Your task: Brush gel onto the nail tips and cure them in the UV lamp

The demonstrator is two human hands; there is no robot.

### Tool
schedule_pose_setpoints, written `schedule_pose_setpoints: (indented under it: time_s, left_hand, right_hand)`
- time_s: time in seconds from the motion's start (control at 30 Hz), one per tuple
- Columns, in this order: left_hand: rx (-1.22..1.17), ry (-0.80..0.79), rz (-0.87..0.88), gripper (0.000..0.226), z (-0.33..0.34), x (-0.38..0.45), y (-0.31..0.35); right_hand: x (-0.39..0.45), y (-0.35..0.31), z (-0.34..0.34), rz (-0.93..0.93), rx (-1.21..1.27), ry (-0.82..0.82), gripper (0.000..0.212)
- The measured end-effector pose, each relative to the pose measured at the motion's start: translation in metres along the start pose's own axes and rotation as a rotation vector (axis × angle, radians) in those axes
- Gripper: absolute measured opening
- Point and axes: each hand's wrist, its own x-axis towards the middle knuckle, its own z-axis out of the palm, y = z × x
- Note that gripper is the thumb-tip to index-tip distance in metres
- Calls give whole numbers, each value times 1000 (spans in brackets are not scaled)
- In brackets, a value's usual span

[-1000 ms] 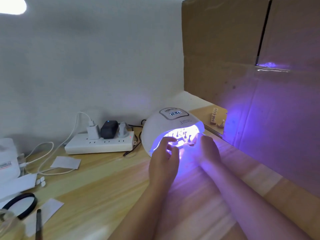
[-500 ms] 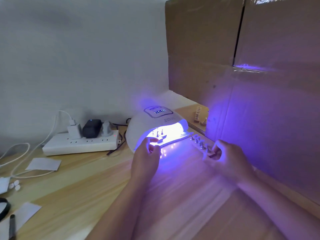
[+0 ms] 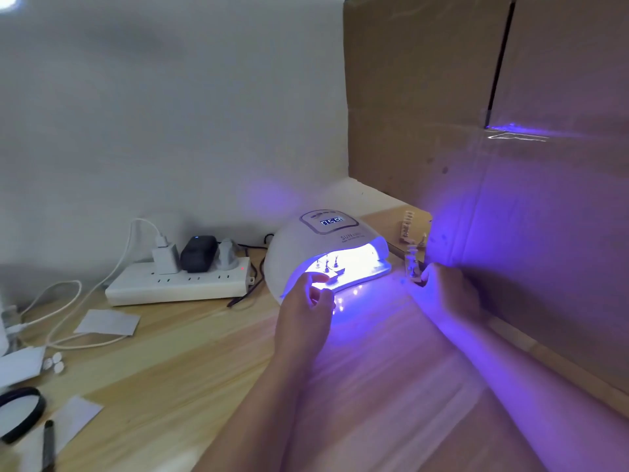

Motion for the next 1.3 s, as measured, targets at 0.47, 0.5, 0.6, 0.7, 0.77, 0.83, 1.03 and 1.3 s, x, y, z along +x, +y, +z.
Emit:
schedule_pose_setpoints:
  time_s: [0.47,0.5,0.6,0.7,0.77,0.83,1.03,1.3]
  left_hand:
    - [-27,-23,-7,26,0,0,0]
    - [-30,-23,-6,27,0,0,0]
    - [-26,-26,5,27,0,-1,0]
    - [-33,-22,-1,27,-1,-2,1]
    - [-44,-14,-10,27,-1,-2,1]
    - [-52,-6,-15,27,-1,-2,1]
    - [-94,38,-12,24,-4,-1,2]
    - [-315,227,3,27,-6,-11,13]
  right_hand:
    - [28,-10,18,131,-61,66,56]
    - [26,-10,18,125,-62,60,57]
    - [23,-9,17,106,-43,54,52]
    - [22,-11,17,89,-26,92,51]
    - [22,-13,17,74,-49,98,47]
    - [21,-15,18,50,-91,91,43]
    - [10,-18,11,55,151,190,31]
    - [-84,-91,-7,-386,655,221,27]
